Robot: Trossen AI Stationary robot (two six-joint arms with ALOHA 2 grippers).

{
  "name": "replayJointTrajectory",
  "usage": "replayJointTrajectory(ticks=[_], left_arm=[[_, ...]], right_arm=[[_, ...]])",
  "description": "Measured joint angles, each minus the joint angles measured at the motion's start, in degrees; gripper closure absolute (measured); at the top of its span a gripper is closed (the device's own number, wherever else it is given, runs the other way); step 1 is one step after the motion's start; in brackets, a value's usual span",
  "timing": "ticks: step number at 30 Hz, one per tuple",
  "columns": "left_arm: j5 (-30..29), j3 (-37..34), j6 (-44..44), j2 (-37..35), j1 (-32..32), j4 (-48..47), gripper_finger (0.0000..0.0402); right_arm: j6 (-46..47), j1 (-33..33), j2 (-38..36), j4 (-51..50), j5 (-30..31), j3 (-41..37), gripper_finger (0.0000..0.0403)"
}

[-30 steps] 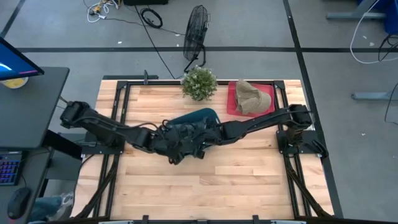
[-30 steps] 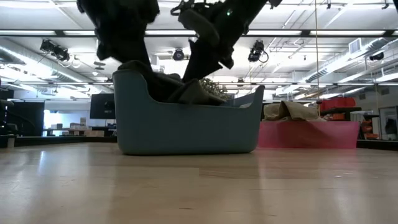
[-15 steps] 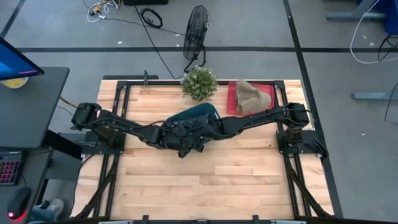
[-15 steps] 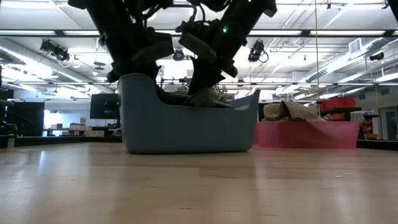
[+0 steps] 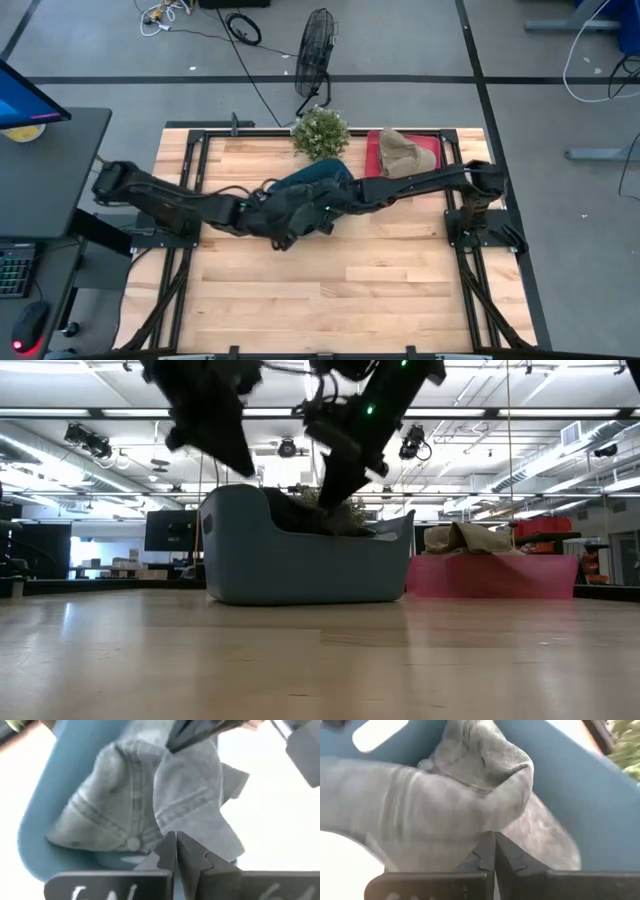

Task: Pick & Place hat
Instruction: Put the black cap into the blue bin, then return to Home Position

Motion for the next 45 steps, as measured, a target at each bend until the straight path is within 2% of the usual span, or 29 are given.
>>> replayJointTrajectory(ticks=[4, 10, 16, 21, 25, 30, 38, 42, 45], left_arm=[[-4.2, 0.0, 3.0, -6.5, -2.5, -1.1, 0.0385], [-3.2, 0.0, 14.7, -16.3, -5.1, -3.4, 0.0385], [-9.8, 0.0, 13.8, -24.0, -8.3, -3.6, 0.0385], [-10.4, 0.0, 14.6, -30.4, -10.6, -6.8, 0.0385], [-10.3, -1.6, 14.6, -34.0, -12.6, -7.1, 0.0385], [-10.3, -11.2, 14.1, -39.3, -13.3, -1.0, 0.0385], [-10.3, -27.0, 13.7, -54.1, -13.2, 6.3, 0.0385], [-10.3, -32.5, 17.4, -61.9, -13.2, 8.6, 0.0385], [-10.2, -37.9, 21.0, -66.7, -13.2, 14.6, 0.0385]], right_arm=[[-0.2, 0.0, -4.8, -0.7, -0.2, -0.1, 0.0398], [-0.8, 2.6, -14.1, -0.2, -0.2, 0.0, 0.0397], [-3.5, 7.3, -22.0, -0.1, 1.8, 0.1, 0.0397], [-4.6, 11.9, -26.1, -3.5, 8.6, 0.1, 0.0397], [-4.5, 13.8, -27.7, -3.9, 9.8, -1.9, 0.0397], [-0.6, 14.8, -31.9, 2.4, 9.4, -11.6, 0.0397], [0.8, 17.5, -46.6, 15.5, 8.3, -28.9, 0.0398], [-1.0, 17.8, -54.7, 23.2, 8.5, -38.0, 0.0399], [-1.3, 17.8, -59.8, 29.9, 8.4, -46.0, 0.0399]])
